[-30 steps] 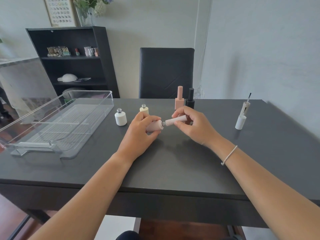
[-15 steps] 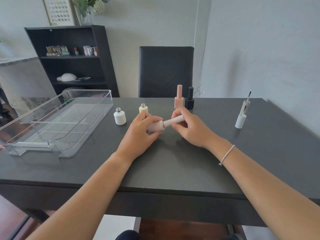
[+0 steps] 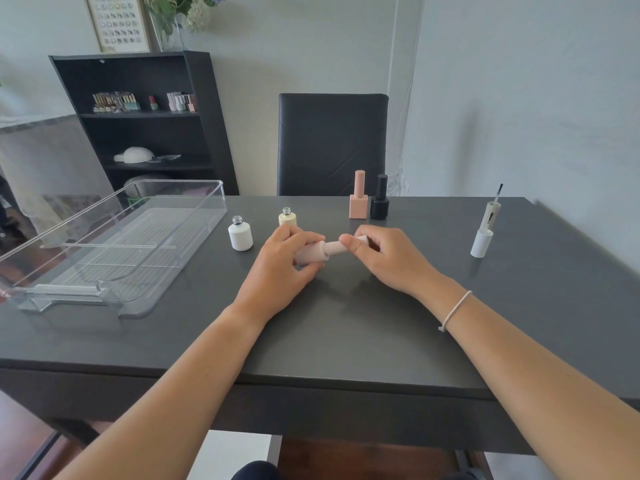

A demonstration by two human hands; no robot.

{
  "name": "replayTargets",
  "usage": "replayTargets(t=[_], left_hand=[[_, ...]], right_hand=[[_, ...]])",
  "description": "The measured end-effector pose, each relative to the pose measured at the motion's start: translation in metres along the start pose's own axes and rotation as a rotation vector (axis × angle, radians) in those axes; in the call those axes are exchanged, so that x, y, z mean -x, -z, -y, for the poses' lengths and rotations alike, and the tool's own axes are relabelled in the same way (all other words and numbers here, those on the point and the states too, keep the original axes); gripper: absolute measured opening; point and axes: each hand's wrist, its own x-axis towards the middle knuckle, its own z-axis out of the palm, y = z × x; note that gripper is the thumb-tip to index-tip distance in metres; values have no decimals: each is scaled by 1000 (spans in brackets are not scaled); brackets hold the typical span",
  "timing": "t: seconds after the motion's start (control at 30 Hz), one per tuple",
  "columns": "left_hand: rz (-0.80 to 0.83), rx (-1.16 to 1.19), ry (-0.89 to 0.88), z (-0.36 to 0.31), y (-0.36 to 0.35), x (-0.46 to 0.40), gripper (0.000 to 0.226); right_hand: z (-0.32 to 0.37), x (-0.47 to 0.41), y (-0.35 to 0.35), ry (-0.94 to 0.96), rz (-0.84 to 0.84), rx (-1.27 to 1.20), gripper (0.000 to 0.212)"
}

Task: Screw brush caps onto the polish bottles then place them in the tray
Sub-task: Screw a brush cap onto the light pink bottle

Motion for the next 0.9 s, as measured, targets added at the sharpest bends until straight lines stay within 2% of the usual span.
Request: replayTargets(t=[0.07,0.17,0.2,0.3,0.33,0.43,0.47,0.57,0.6,0.7,0.73,0.83,0.9], left_hand=[[-1,-3,0,1,0,0,31],[-5,-5,5,1,0,-1,32],[-5,-7,5,1,0,-1,31],[2,-13,0,2,0,-1,32],[2,-13,0,3,0,-1,32],[-5,-21,0,4,0,0,33],[-6,-21,-4,4,0,-1,32],[-3,-19,-11,3,-1,-2,33],[-4,-19,-9,3,-1,-2,33],[-11,-13,2,4,-1,-2,32],[-9,-13,1,4,-1,-2,32],[-1,-22,-6,4,-1,-1,32],[-4,-16,4,5,-1,-1,32]], right_hand=[[0,1,1,4,-9,-6,46],[0,2,2,51,-6,-12,16],[0,1,2,47,-13,-9,18],[1,0,2,-9,-23,-31,46],[2,0,2,-8,-16,-36,47],[3,2,1,36,11,-17,22],[4,2,1,37,8,-10,23],[4,2,3,0,-12,-5,44],[4,2,3,3,-17,-10,43],[4,3,4,29,-19,-18,22],[3,3,4,28,-22,-14,24],[4,2,3,-8,-22,-13,46],[4,3,4,4,-24,-19,40]])
